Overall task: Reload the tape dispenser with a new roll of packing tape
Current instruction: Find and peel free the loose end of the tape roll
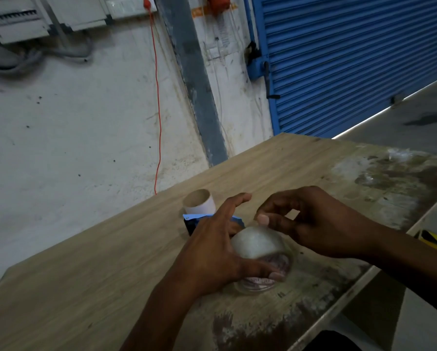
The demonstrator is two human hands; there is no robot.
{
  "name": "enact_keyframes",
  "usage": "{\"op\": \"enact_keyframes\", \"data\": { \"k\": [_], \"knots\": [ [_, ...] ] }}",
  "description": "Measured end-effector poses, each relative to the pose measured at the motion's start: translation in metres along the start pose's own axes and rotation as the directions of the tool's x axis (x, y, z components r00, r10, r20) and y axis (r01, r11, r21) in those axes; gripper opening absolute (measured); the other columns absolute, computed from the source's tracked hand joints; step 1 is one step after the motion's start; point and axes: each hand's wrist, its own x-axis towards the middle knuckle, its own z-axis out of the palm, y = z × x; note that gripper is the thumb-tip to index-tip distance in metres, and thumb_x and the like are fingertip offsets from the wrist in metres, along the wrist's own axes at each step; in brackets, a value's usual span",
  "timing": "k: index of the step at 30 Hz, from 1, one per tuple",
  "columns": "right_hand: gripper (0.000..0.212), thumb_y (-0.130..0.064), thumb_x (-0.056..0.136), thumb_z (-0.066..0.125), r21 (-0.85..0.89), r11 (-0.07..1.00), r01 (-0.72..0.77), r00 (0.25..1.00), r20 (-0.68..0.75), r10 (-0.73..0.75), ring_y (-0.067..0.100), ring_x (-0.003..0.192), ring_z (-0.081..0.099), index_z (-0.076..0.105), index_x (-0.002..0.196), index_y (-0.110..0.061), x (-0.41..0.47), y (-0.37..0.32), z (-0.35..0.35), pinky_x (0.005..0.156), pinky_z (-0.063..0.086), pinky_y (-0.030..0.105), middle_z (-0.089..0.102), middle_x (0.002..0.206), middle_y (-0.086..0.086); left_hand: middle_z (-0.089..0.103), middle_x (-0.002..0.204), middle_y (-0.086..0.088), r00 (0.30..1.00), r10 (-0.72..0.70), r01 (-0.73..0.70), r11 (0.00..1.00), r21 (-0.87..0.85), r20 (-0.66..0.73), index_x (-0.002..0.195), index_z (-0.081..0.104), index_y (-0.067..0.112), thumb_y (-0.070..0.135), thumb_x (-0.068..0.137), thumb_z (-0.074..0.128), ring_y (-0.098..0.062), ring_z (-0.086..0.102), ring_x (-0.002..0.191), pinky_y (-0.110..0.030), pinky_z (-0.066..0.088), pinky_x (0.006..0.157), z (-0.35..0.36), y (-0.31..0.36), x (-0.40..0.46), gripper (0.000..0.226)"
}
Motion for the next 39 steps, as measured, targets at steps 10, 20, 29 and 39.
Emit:
{"op": "enact_keyframes", "data": {
  "k": [10, 20, 29, 39],
  "knots": [
    [0.005, -0.021, 0.085, 0.082, 0.103, 0.995, 0.001, 1.000, -0.024, 0.001, 0.003, 0.083, 0.072, 0.082, 0.087, -0.025, 0.005, 0.010, 0.003, 0.067, 0.054, 0.016, 0.078, 0.090, -0.014, 0.077, 0.101, 0.012, 1.000, 0.007, -0.007, 1.000, 0.002, 0.007, 0.139, 0.032, 0.064, 0.057, 0.043, 0.099, 0.000, 0.071, 0.096, -0.039, 0.061, 0.086, 0.002, -0.001, 0.001, 0.117],
    [0.016, -0.029, 0.081, 0.066, -0.351, 0.936, 0.013, 0.999, -0.035, -0.027, 0.007, 0.079, 0.055, 0.059, 0.094, -0.035, -0.001, -0.003, 0.017, 0.062, 0.052, 0.038, 0.056, 0.096, -0.014, 0.071, 0.118, 0.013, 1.000, 0.007, -0.007, 1.000, 0.003, -0.008, 0.131, 0.040, 0.062, 0.062, 0.043, 0.097, 0.000, 0.067, 0.109, -0.038, 0.059, 0.093, 0.005, -0.001, 0.002, 0.104],
    [0.051, -0.059, 0.066, 0.015, -0.560, 0.827, -0.043, 0.979, 0.140, 0.146, 0.012, 0.089, 0.034, 0.041, 0.101, -0.033, 0.004, -0.019, 0.011, 0.069, 0.033, 0.030, 0.038, 0.099, -0.009, 0.072, 0.109, 0.017, 0.999, 0.039, -0.039, 0.999, 0.028, -0.007, 0.138, 0.033, 0.059, 0.056, 0.047, 0.098, 0.008, 0.067, 0.101, -0.033, 0.059, 0.090, 0.004, 0.002, 0.001, 0.112],
    [0.024, -0.010, 0.088, 0.058, -0.305, 0.933, -0.189, 0.930, 0.251, 0.270, 0.012, 0.096, 0.045, 0.047, 0.090, -0.031, 0.010, -0.024, 0.000, 0.074, 0.037, 0.023, 0.047, 0.096, -0.010, 0.074, 0.097, 0.021, 0.998, 0.062, -0.064, 0.995, 0.081, 0.025, 0.150, -0.004, 0.066, 0.067, 0.049, 0.093, 0.003, 0.066, 0.097, -0.035, 0.054, 0.095, 0.004, 0.007, -0.002, 0.140]
  ]
}}
